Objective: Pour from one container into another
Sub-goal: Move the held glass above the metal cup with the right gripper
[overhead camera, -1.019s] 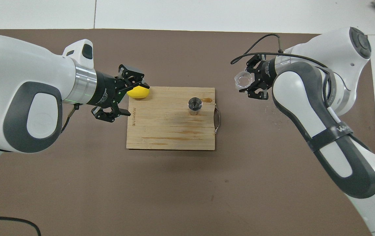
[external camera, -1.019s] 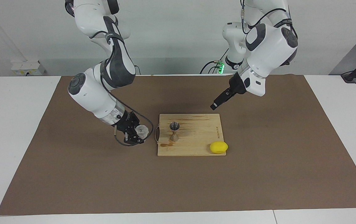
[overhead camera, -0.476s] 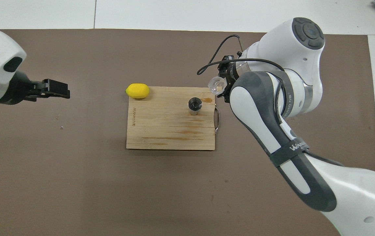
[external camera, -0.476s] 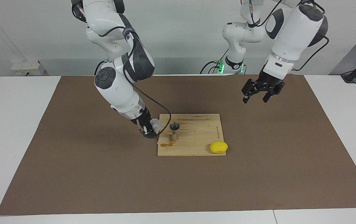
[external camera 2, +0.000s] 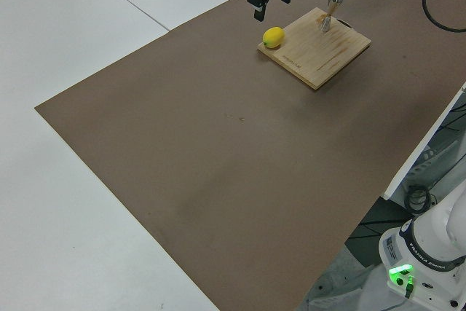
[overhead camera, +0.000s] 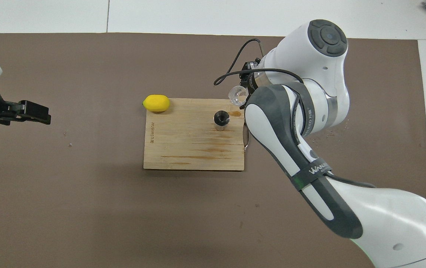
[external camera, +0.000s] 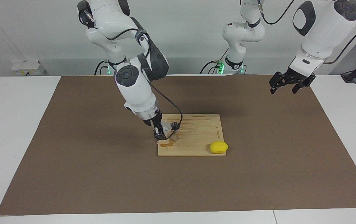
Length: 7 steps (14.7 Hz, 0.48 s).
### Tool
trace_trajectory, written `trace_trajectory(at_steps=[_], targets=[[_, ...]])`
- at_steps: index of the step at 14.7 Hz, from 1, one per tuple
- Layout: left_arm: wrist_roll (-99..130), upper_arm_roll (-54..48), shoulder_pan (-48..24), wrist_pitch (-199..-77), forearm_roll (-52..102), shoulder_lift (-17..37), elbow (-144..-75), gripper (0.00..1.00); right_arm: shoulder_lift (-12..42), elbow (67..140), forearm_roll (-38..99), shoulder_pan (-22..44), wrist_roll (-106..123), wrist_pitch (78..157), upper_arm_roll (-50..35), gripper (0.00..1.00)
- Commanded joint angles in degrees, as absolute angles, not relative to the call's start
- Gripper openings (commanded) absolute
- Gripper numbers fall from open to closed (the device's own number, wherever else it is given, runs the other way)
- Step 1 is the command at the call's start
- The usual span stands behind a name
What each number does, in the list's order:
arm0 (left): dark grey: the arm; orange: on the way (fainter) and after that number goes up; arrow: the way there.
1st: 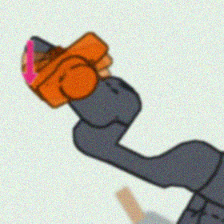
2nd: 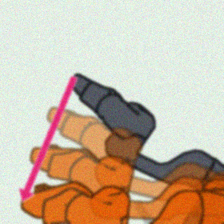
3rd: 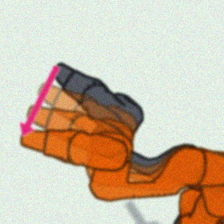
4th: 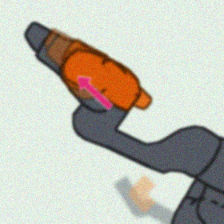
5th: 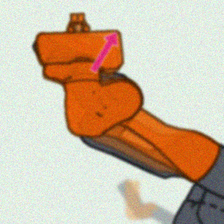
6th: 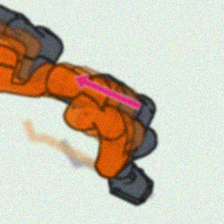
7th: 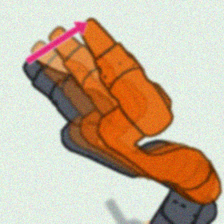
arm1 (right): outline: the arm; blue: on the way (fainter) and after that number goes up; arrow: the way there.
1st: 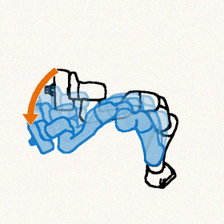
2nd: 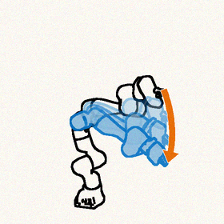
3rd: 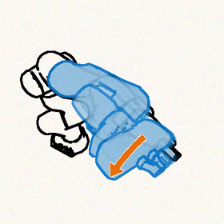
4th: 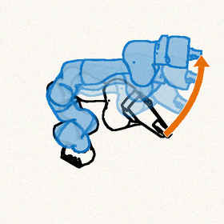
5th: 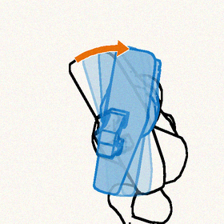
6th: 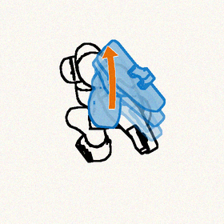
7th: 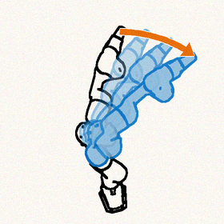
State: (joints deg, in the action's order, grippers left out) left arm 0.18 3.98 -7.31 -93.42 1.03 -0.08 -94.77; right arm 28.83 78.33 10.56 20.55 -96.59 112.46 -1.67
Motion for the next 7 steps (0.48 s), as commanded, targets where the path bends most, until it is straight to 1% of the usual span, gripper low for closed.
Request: trace_trajectory(at_steps=[1,3,7], targets=[[-0.4,1.4,-5.5,-88.7,-0.7,1.1,-91.1,1.00,29.8,75.9,7.6,21.0,-98.3,110.9,-1.7,0.25],[0.1,0.6,-5.2,-82.5,-0.1,3.2,-86.9,1.00,29.5,76.3,7.3,21.3,-98.2,110.7,-1.8,0.25],[-0.3,0.4,-5.3,-82.1,0.0,3.1,-86.1,1.00,29.5,76.9,4.9,22.8,-98.3,109.9,-1.7,0.25]])
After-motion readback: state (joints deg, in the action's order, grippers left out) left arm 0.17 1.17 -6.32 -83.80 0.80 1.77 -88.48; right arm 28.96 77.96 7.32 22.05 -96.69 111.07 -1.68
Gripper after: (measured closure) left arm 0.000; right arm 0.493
